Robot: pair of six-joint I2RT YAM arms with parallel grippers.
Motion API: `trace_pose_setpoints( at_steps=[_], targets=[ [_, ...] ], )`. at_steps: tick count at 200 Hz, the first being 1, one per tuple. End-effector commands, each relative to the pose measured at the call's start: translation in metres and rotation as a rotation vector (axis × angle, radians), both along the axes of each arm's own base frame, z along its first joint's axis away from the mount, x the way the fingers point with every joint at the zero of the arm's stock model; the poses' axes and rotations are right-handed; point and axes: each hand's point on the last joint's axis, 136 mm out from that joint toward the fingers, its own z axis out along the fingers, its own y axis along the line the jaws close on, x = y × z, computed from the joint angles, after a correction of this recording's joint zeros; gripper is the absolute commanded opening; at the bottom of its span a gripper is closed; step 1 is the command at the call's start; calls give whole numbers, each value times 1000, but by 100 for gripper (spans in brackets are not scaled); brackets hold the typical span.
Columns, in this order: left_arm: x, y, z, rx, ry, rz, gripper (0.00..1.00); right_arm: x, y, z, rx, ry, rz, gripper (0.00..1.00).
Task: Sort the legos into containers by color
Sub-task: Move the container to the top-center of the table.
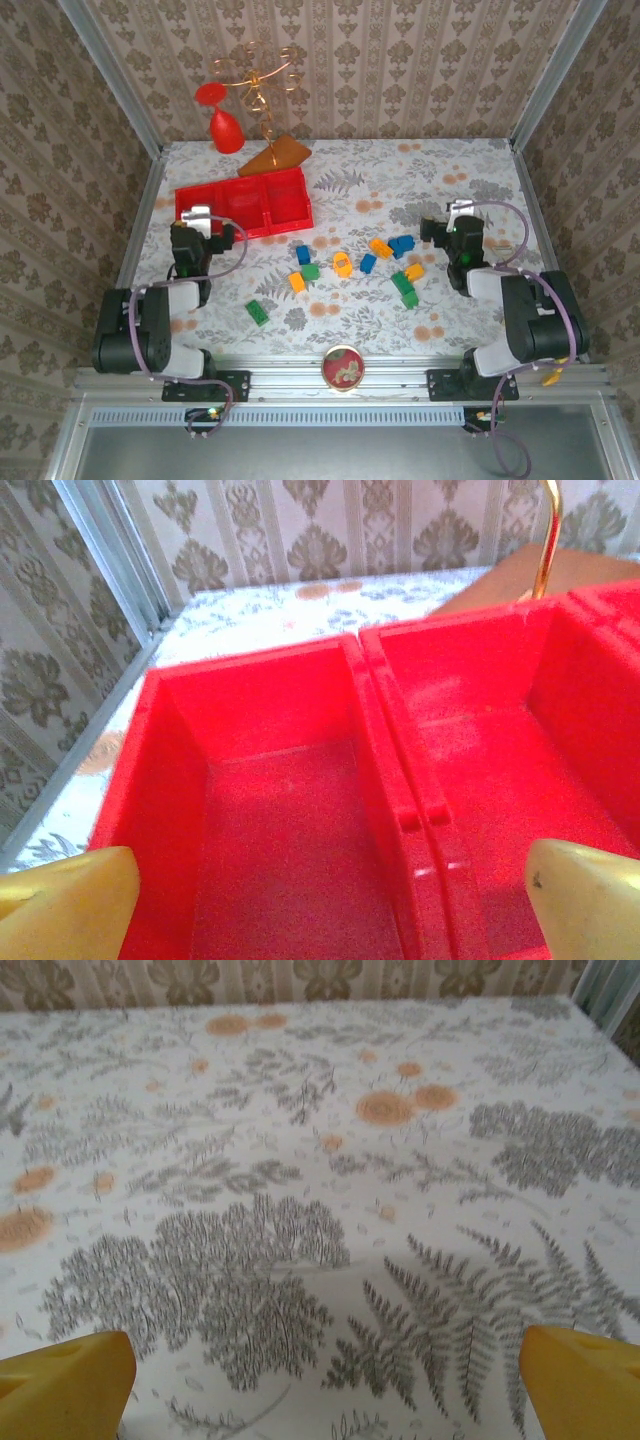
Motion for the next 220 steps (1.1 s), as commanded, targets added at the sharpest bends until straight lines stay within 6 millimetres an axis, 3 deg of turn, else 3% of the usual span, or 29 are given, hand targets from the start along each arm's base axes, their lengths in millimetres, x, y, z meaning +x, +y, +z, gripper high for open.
trace_pose_setpoints(
  at_steps=[1,43,89,137,220],
  targets=[
    [-5,1,8,6,12,16,100,0,-5,17,-8,25,-38,100],
    [-7,4,33,-73,49,62,100,-12,-12,40,30,38,-119,100],
    [-6,9,53,-191,76,133,100,-33,-14,45,49,79,-209,100],
    [-9,3,46,-327,149,169,100,-58,-18,40,69,144,-301,100],
    [-9,-14,11,-353,317,206,100,-90,-23,38,142,230,-413,100]
  ],
)
